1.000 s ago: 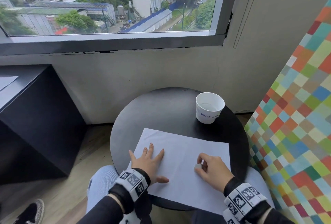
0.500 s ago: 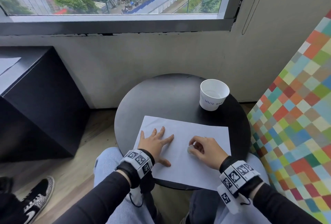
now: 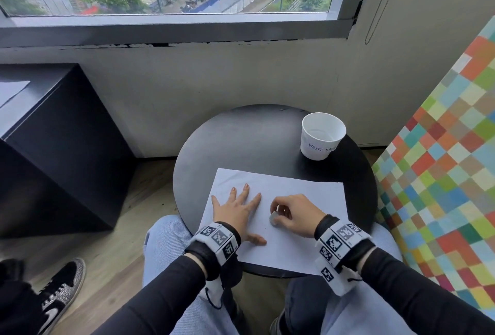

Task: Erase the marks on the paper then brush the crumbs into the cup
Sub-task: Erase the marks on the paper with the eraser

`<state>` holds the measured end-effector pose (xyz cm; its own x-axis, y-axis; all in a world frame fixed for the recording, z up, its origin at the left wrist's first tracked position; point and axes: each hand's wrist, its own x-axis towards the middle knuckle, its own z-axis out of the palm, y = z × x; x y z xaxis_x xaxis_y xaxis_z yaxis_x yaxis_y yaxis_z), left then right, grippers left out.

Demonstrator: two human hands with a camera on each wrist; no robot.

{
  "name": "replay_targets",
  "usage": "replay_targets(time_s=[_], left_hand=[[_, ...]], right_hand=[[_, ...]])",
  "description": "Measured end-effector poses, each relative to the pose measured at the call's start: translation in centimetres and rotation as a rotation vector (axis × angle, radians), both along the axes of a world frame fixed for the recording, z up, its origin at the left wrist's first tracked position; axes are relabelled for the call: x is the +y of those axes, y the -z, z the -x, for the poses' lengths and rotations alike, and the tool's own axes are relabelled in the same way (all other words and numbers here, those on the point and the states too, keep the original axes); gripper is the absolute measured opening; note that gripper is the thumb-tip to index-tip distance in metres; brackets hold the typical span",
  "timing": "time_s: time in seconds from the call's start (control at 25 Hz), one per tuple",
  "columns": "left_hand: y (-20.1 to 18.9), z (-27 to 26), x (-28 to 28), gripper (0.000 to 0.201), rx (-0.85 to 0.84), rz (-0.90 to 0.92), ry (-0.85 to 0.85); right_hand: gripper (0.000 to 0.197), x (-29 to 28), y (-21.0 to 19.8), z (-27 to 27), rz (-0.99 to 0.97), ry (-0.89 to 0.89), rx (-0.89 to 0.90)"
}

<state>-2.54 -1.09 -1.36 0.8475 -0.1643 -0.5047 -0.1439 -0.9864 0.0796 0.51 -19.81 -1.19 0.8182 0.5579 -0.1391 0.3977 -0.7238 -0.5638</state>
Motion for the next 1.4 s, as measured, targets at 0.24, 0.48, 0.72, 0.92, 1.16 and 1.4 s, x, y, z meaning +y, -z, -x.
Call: replay_targets(time_s=[0.24, 0.48, 0.72, 0.92, 1.16, 1.4], left_hand=[[-0.2, -0.1, -0.2, 0.123, 0.0, -0.036, 0.007], [0.0, -0.2, -0.4, 0.124, 0.002, -0.052, 0.003], [-0.2, -0.2, -0.5, 0.124, 0.01, -0.062, 0.01], [0.0, -0.2, -0.4, 0.124, 0.018, -0.067, 0.013], [0.0, -0.3, -0.5, 0.124, 0.013, -0.065, 0.01], [0.0, -0.3, -0.5, 0.125, 0.016, -0.066, 0.008]], right_hand=[[0.011, 1.1, 0.2, 0.5, -0.036, -0.066, -0.005], [0.012, 1.7, -0.1, -0.2, -0.038, -0.032, -0.051], [0.01, 1.7, -0.2, -0.7, 0.024, -0.07, -0.019], [0.01, 1.6, -0.1, -0.1, 0.037, -0.14, 0.015], [0.006, 2.4, -0.2, 0.0, -0.022, -0.098, -0.037], [0.012, 2.3, -0.7, -1.1, 0.049, -0.058, -0.032]])
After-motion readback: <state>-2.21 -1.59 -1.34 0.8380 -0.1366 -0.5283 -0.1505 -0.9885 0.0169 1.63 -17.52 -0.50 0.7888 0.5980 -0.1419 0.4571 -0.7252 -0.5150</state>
